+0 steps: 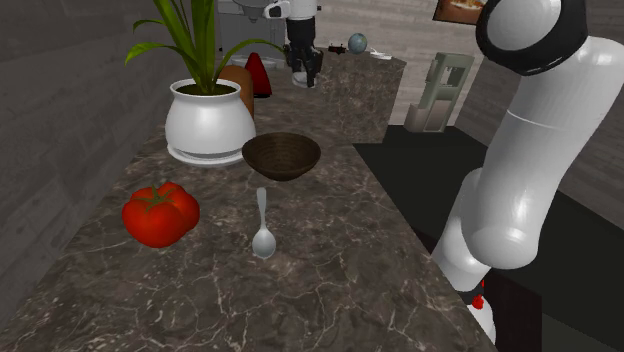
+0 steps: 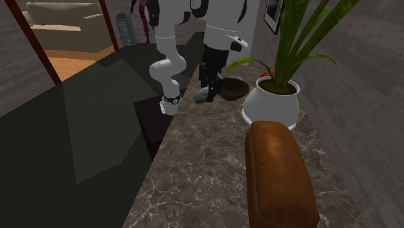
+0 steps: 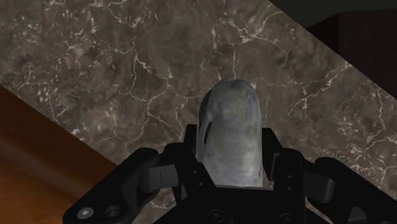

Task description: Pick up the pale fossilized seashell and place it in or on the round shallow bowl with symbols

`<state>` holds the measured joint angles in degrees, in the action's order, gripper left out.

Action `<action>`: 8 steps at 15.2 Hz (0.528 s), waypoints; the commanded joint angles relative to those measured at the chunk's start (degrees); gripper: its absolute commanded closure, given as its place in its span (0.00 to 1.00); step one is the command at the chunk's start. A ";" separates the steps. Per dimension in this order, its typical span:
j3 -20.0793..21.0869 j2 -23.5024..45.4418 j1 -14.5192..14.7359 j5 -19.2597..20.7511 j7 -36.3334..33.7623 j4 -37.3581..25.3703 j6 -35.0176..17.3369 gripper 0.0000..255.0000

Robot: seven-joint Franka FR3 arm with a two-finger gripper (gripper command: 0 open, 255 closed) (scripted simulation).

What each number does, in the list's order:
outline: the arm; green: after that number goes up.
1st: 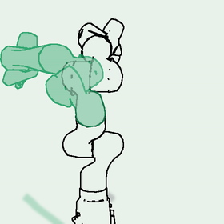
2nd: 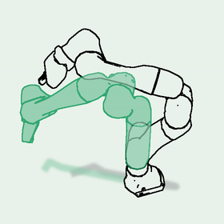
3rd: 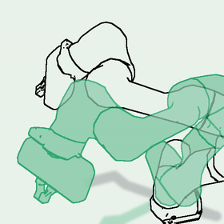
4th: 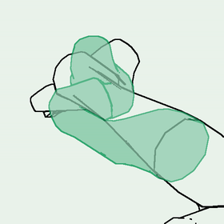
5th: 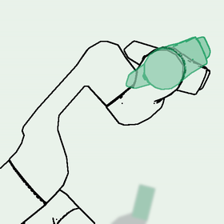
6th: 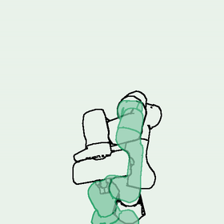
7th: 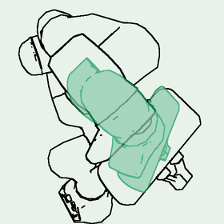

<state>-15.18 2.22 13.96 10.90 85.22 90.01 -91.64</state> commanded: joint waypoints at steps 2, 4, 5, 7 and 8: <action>2.02 -3.92 2.18 0.93 -4.30 4.29 0.36 1.00; 3.47 -6.23 3.48 1.28 -7.10 6.84 0.64 1.00; 4.22 -7.29 4.11 1.38 -8.49 7.99 0.82 1.00; 5.75 -9.24 5.35 1.44 -11.26 10.06 1.24 1.00; 6.54 -10.12 5.94 1.40 -12.64 10.99 1.47 1.00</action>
<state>-9.57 -6.78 19.17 12.30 74.34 99.75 -90.38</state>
